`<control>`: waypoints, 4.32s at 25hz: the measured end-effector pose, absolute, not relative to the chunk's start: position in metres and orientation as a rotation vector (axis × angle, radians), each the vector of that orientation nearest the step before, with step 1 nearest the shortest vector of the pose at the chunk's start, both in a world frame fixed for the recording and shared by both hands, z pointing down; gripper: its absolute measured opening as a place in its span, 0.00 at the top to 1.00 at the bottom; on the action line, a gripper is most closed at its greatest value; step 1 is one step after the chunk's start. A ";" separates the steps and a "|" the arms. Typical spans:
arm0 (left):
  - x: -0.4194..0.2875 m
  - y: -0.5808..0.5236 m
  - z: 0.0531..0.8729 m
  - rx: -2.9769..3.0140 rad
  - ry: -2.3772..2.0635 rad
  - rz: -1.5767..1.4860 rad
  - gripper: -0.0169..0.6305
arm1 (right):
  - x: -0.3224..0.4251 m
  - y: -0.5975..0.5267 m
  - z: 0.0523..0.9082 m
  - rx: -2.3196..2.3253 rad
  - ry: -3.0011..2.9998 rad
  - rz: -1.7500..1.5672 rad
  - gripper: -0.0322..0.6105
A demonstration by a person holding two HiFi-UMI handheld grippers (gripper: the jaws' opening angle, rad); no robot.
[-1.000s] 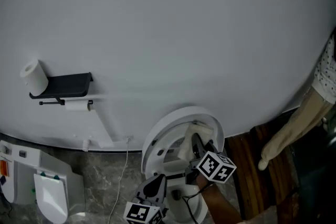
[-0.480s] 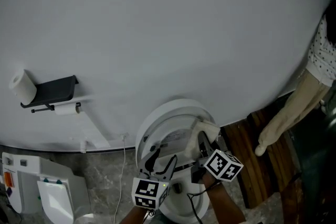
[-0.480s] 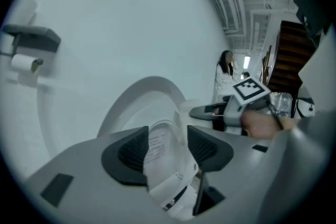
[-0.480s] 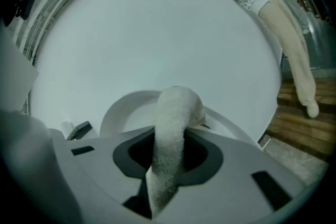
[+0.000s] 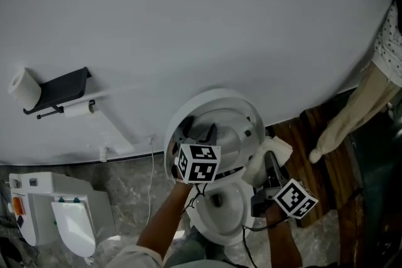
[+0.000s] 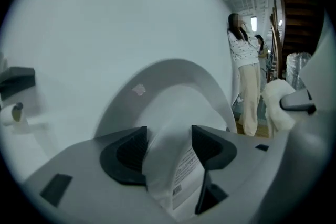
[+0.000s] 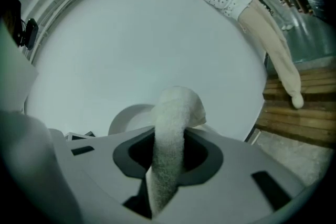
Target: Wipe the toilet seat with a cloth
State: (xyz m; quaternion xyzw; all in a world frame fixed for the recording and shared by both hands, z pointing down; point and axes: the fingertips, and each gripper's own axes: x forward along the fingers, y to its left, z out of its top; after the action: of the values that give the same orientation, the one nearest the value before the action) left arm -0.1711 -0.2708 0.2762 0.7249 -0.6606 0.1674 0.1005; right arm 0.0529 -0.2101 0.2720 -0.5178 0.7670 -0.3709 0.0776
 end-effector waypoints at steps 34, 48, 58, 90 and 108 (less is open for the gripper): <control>0.104 0.203 0.570 1.855 -1.027 0.740 0.72 | 0.281 0.071 0.500 -1.781 2.011 -1.519 0.81; 0.107 0.206 0.743 1.734 -1.107 0.678 0.80 | 0.249 0.100 0.608 -1.644 2.134 -1.690 0.81; 0.103 0.210 0.751 1.741 -1.046 0.713 0.82 | 0.225 0.089 0.621 -1.654 2.135 -1.735 0.81; -0.020 0.024 0.662 1.867 -1.206 0.545 0.96 | 0.177 -0.101 0.715 -2.164 1.980 -1.539 0.81; 0.001 0.119 0.661 1.813 -1.353 0.530 0.96 | 0.188 0.167 0.738 -1.989 2.289 -1.835 0.81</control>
State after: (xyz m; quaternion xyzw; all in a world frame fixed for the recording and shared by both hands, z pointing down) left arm 0.0011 0.1193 0.6612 0.7158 -0.5344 0.2094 0.3977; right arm 0.1880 0.1669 0.7377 -0.5498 0.6328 -0.5071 -0.2002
